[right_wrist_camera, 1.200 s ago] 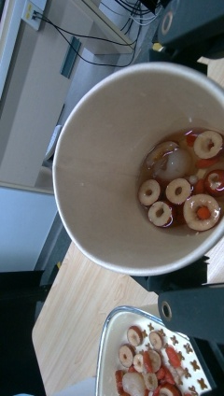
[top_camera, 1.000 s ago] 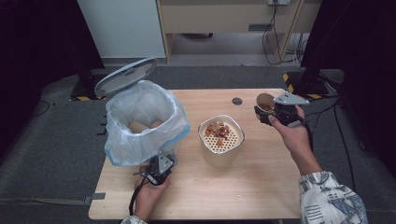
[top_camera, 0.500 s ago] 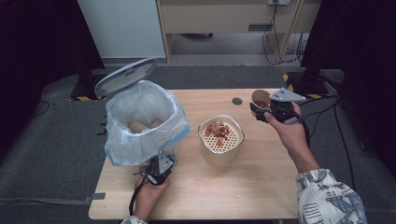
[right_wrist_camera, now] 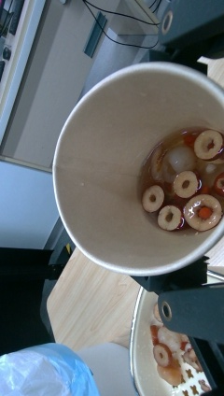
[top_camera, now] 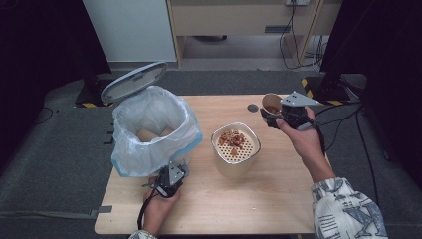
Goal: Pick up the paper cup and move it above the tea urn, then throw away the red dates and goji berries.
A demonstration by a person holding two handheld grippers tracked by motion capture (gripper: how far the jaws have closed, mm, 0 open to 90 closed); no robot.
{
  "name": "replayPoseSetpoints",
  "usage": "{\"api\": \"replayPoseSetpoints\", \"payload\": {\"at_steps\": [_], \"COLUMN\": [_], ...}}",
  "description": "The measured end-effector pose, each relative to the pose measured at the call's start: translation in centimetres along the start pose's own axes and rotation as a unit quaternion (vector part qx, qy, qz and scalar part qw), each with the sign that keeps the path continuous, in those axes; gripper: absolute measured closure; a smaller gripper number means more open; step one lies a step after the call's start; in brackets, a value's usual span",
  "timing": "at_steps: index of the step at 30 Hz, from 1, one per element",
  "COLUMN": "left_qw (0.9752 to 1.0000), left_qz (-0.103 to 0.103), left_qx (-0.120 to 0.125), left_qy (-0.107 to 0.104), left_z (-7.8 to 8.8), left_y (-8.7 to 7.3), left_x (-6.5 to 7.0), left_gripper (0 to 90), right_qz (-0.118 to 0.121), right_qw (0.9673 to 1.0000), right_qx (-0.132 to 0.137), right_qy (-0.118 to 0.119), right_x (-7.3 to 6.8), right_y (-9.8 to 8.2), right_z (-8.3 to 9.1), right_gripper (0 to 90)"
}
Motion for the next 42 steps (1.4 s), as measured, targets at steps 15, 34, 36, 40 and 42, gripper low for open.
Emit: {"api": "replayPoseSetpoints", "payload": {"at_steps": [15, 34, 36, 40, 42], "left_qw": [1.0000, 1.0000, 1.0000, 1.0000, 1.0000], "left_qz": [0.002, 0.003, 0.003, 0.003, 0.002], "left_qx": [0.001, 0.003, 0.003, 0.004, 0.002], "left_qy": [0.000, -0.001, -0.001, 0.000, 0.000], "left_z": [0.0, 0.0, 0.0, 0.0, 0.0], "left_y": [0.0, 0.1, 0.1, 0.1, 0.1], "left_x": [0.0, 0.0, 0.0, 0.1, 0.1], "left_gripper": [87.4, 87.4, 87.4, 87.4, 87.4], "right_qz": [0.006, 0.027, 0.032, 0.041, 0.037], "right_qw": [1.0000, 0.9996, 0.9994, 0.9988, 0.9990], "right_qx": [0.000, 0.004, 0.004, 0.005, 0.004], "right_qy": [0.002, 0.008, 0.013, 0.029, 0.024], "right_x": [0.0, -1.4, -1.8, -2.7, -2.3], "right_y": [1.2, 2.5, 2.5, 2.4, 2.3], "right_z": [-1.0, -1.5, -1.6, -1.5, -1.5], "right_gripper": [31.4, 31.5, 31.5, 31.5, 31.5]}}
Point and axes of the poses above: each handheld gripper's, and its own axes: z roughly backward along the jaws, y roughly out of its top, x roughly to its right, the point moved 9 cm from there along -z, roughly forward along the jaws, and after that the axes turned 13 degrees about -x, right-handed, at the moved point
